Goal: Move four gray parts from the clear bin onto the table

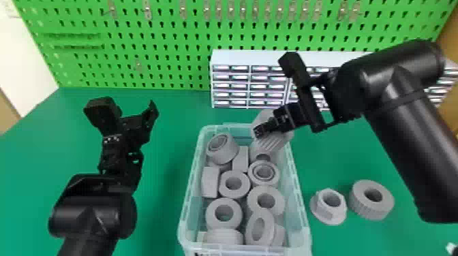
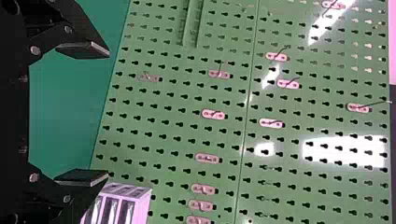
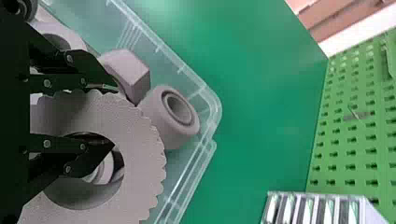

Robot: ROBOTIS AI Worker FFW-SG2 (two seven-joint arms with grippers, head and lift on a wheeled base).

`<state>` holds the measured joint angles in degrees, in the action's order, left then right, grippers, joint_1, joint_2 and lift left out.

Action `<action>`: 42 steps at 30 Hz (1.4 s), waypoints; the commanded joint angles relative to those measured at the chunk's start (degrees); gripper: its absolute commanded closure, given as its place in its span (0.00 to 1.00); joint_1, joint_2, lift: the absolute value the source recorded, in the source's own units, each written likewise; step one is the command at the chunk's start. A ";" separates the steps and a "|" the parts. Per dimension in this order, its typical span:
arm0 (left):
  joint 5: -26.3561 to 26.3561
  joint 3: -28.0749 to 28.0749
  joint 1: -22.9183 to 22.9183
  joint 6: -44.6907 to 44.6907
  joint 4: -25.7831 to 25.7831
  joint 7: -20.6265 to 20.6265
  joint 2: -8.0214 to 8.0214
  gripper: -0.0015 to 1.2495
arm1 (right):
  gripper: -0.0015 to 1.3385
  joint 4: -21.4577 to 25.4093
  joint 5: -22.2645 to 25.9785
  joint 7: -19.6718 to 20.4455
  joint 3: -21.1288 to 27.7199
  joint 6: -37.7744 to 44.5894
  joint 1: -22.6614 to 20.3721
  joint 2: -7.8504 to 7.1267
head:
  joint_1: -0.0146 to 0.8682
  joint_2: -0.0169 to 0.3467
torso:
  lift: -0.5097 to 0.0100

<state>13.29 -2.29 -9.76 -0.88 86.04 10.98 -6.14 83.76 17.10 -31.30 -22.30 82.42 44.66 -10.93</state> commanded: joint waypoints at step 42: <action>-0.02 -0.25 0.18 0.00 -0.61 0.00 1.05 0.28 | 0.77 -5.18 -18.07 0.01 17.90 -3.84 -6.60 0.21 | 0.80 0.24 | 0.88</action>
<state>13.26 -2.55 -9.51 -0.88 85.43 10.98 -5.19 80.32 -0.63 -31.29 -4.75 79.24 38.15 -10.72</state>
